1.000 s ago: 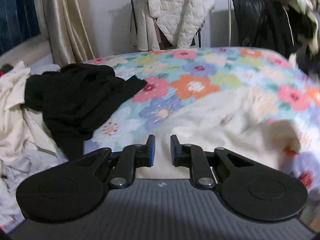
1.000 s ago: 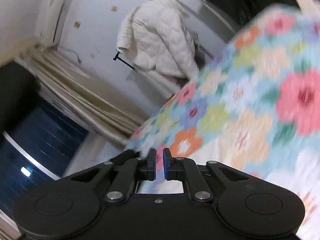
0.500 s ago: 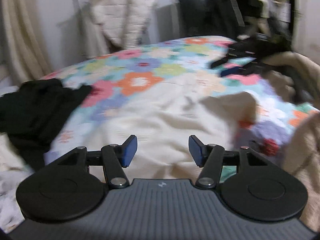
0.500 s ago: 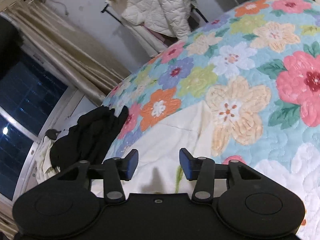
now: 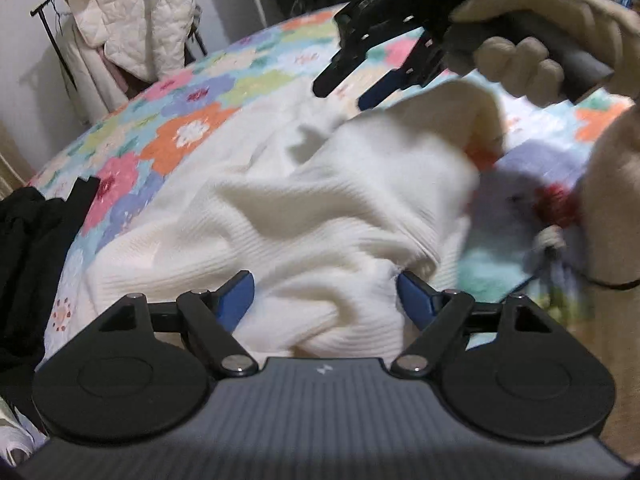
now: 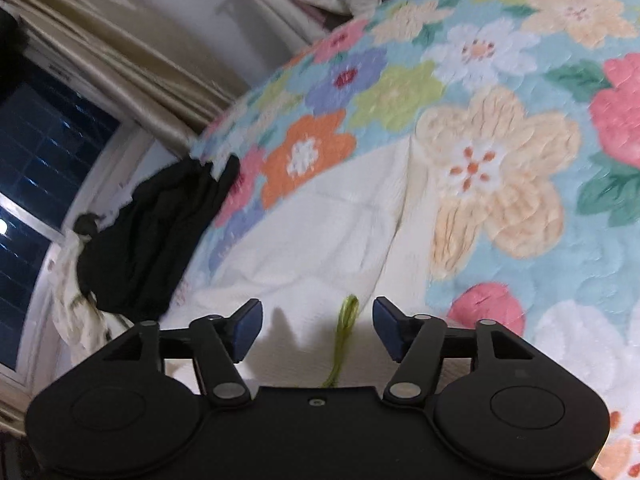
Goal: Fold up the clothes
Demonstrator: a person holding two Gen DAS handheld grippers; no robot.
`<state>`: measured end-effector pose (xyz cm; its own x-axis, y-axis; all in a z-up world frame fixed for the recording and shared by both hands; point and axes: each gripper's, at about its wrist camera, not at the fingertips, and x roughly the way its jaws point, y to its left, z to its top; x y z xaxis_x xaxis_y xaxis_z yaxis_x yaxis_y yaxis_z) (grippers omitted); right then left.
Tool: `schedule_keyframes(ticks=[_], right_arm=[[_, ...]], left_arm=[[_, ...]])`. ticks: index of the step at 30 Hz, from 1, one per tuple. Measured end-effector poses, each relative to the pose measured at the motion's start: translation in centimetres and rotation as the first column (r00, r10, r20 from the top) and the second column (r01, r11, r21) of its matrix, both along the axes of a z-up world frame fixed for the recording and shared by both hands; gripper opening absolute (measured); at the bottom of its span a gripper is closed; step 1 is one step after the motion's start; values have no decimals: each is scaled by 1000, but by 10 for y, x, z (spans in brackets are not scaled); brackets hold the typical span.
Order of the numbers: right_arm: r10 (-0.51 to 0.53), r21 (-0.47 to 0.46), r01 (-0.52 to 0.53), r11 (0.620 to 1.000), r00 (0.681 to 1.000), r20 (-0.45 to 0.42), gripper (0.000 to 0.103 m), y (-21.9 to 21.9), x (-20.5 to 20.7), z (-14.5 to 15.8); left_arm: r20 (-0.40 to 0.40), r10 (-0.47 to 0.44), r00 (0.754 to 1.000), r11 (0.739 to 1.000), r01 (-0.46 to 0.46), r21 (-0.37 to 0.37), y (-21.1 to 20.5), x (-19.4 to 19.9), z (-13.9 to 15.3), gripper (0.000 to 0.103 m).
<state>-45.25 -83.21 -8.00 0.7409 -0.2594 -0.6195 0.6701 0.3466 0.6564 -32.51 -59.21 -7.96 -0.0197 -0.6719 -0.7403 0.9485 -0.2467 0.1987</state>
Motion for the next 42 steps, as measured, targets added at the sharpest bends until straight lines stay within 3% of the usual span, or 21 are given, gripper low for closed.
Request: schedule_keyframes(ticks=[1, 3, 5, 8, 9, 14, 17, 21, 23, 25, 27, 29, 31, 32, 34, 36, 38, 40, 41, 42], right_arm=[[9, 5, -9, 1000, 1000, -10, 69, 0, 4, -3], [12, -15, -13, 1000, 998, -62, 72, -4, 15, -11], [0, -47, -4, 999, 997, -78, 68, -10, 23, -15], [3, -143, 2, 990, 999, 37, 16, -16, 37, -6], [4, -169, 6, 986, 998, 60, 16, -19, 43, -3], [-5, -249, 25, 968, 997, 77, 15, -27, 51, 1], [-53, -277, 84, 957, 992, 117, 4, -33, 35, 9], [-148, -278, 194, 941, 973, 179, 4, -49, -4, 15], [-125, -275, 163, 947, 981, 151, 11, -51, -16, 16], [-74, -334, 93, 938, 995, 67, 16, -45, -29, 17], [-33, -434, 10, 901, 998, -45, 33, -31, -37, 16], [-26, -509, -66, 858, 985, -173, 38, -18, -42, 7], [-15, -492, -113, 863, 968, -250, 38, -16, -40, 0], [2, -504, -159, 849, 955, -297, 42, -13, -33, 1], [36, -562, -292, 774, 906, -421, 51, -2, -9, 8], [29, -617, -405, 675, 850, -527, 54, 7, 17, 12], [7, -635, -537, 556, 766, -642, 58, 14, 45, 10], [10, -620, -623, 478, 709, -705, 65, 18, 62, 3], [11, -608, -658, 444, 682, -731, 67, 19, 70, 0], [25, -596, -666, 448, 676, -736, 71, 16, 76, -4]], left_arm=[[-21, -2, 1000, 1000, 1, -5, -3, 5, -1, 77], [-44, -12, 999, 1000, 12, -15, -10, 16, 3, 58], [-46, 29, 999, 999, -31, -41, -23, 30, 7, 46], [-51, 92, 994, 992, -96, -78, -43, 51, 13, 31], [-54, 112, 992, 989, -117, -90, -49, 58, 15, 27], [-69, 214, 974, 963, -223, -151, -82, 94, 25, 25], [-91, 246, 965, 952, -258, -163, -91, 106, 27, 25], [-140, 232, 963, 959, -251, -131, -85, 105, 24, 25], [-162, 228, 960, 962, -248, -115, -82, 104, 23, 26], [-165, 239, 957, 962, -257, -94, -78, 106, 23, 29], [-172, 237, 956, 965, -252, -77, -73, 108, 22, 32], [-166, 231, 959, 967, -244, -68, -66, 107, 21, 37], [-164, 231, 959, 968, -243, -57, -61, 107, 21, 41], [-170, 236, 957, 967, -249, -53, -61, 107, 20, 42], [-181, 248, 952, 965, -260, -45, -60, 108, 18, 46], [-171, 256, 951, 965, -262, -16, -63, 104, 18, 41], [-141, 252, 957, 967, -253, 11, -66, 96, 18, 34], [-75, 232, 970, 972, -234, -12, -68, 83, 20, 32], [-68, 234, 970, 972, -236, -19, -69, 80, 20, 31], [-63, 236, 970, 971, -238, -25, -70, 78, 20, 31]])
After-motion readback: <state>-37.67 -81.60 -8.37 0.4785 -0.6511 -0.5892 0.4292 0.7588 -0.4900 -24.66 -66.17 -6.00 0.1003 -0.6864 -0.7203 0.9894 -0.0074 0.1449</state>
